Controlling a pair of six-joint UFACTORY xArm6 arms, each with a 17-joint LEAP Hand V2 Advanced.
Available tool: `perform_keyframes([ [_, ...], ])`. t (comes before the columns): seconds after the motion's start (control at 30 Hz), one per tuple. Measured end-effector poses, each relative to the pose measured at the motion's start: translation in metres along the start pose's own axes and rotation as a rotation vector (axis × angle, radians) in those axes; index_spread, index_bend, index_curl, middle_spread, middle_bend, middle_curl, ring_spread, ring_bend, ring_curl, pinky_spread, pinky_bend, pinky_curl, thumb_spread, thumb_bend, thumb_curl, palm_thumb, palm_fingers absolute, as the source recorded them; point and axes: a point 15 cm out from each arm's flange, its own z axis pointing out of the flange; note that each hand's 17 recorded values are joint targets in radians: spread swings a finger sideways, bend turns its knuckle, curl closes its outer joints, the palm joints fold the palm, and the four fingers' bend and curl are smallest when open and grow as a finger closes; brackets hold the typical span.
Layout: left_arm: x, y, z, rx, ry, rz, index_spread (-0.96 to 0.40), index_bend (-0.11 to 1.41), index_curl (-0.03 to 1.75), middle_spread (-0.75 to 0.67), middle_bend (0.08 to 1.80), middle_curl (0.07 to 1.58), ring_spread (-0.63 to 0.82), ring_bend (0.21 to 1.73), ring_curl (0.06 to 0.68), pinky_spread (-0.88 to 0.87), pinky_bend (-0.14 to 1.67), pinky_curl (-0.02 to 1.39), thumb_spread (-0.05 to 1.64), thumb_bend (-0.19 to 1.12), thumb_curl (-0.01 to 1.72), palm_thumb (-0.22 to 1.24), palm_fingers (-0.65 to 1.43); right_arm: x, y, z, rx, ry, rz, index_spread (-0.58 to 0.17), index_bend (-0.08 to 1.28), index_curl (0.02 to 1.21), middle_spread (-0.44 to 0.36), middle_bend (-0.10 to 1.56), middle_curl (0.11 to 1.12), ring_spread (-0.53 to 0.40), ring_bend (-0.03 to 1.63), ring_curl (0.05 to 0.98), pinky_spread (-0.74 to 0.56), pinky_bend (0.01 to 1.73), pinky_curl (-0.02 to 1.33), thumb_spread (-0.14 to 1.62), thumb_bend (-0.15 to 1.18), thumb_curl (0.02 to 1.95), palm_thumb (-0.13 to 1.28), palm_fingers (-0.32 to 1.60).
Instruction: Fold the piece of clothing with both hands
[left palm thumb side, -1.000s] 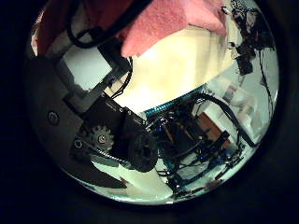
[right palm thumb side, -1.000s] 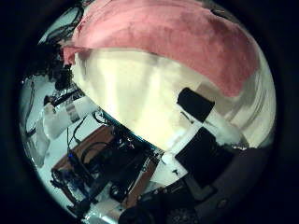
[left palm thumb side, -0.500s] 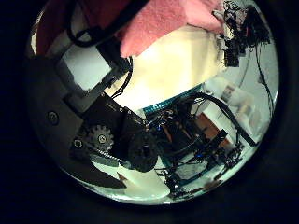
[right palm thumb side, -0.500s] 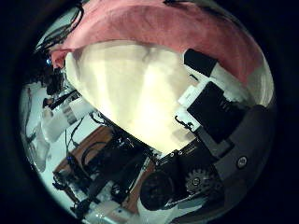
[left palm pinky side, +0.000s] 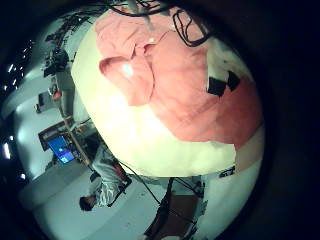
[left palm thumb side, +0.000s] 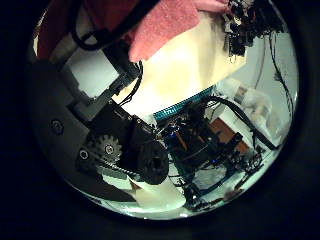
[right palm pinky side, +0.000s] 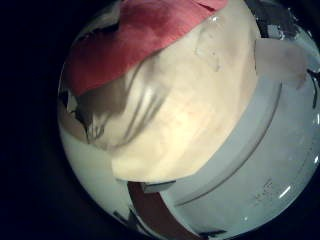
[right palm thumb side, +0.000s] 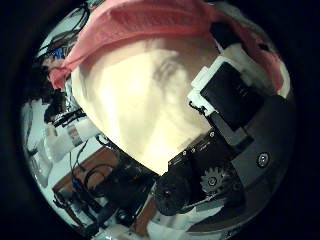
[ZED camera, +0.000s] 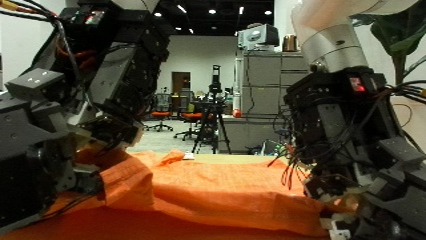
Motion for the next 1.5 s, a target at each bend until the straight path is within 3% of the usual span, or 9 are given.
perform_keyframes([
  [0.23,-0.002,0.016,-0.008,-0.035,0.005,0.039,-0.69,0.18,0.96,-0.57,0.9,0.64,-0.6,0.84,0.434,-0.78,0.93,0.49,1.16,0.0,0.94,0.9,1.1,0.0,0.025,-0.028,0.006,0.006,0.011,-0.295,0.91,0.69,-0.172,1.03,0.67,-0.249,1.16,0.521,-0.42,1.14,0.51,0.61,0.64,1.34,1.14,1.32],
  [0.43,-0.008,0.035,-0.02,-0.086,0.014,0.072,-0.69,0.18,0.96,-0.57,0.9,0.64,-0.6,0.84,0.435,-0.77,0.93,0.49,1.16,0.0,0.95,0.89,1.1,0.001,0.044,-0.064,0.079,0.013,0.035,-0.284,0.96,0.71,-0.165,1.12,0.68,-0.226,1.24,0.54,-0.35,1.2,0.56,0.46,0.74,1.55,1.04,1.28],
  [0.67,-0.023,0.036,-0.051,-0.039,0.02,0.065,-0.69,0.18,0.97,-0.57,0.9,0.64,-0.6,0.83,0.437,-0.77,0.93,0.49,1.16,0.0,0.97,0.88,1.1,0.008,0.048,-0.112,0.169,0.026,0.082,-0.275,0.99,0.71,-0.157,1.16,0.67,-0.216,1.27,0.54,-0.32,1.22,0.58,0.34,0.83,1.72,0.95,1.26],
  [0.9,-0.04,0.023,-0.086,-0.006,0.006,0.045,-0.69,0.18,0.97,-0.57,0.9,0.64,-0.6,0.83,0.438,-0.77,0.92,0.49,1.16,0.0,0.98,0.87,1.1,0.017,0.017,-0.153,0.235,0.035,0.11,-0.269,1.01,0.71,-0.152,1.18,0.66,-0.213,1.29,0.533,-0.31,1.23,0.6,0.24,0.9,1.83,0.88,1.25],
  [1.07,-0.063,0.006,-0.101,-0.007,-0.003,-0.002,-0.7,0.18,0.97,-0.57,0.91,0.64,-0.6,0.83,0.439,-0.77,0.92,0.5,1.16,0.0,1.0,0.86,1.1,0.022,-0.02,-0.175,0.253,0.039,0.116,-0.268,1.01,0.71,-0.151,1.19,0.65,-0.211,1.29,0.528,-0.31,1.23,0.6,0.18,0.93,1.88,0.84,1.24],
  [1.5,-0.127,-0.07,-0.094,-0.005,-0.018,-0.075,-0.7,0.19,0.98,-0.56,0.91,0.64,-0.6,0.83,0.441,-0.77,0.89,0.49,1.17,0.0,1.03,0.85,1.09,0.031,-0.124,-0.179,0.216,0.039,0.105,-0.266,1.02,0.7,-0.137,1.19,0.64,-0.201,1.3,0.523,-0.3,1.24,0.62,0.09,1.01,1.92,0.8,1.21],
])
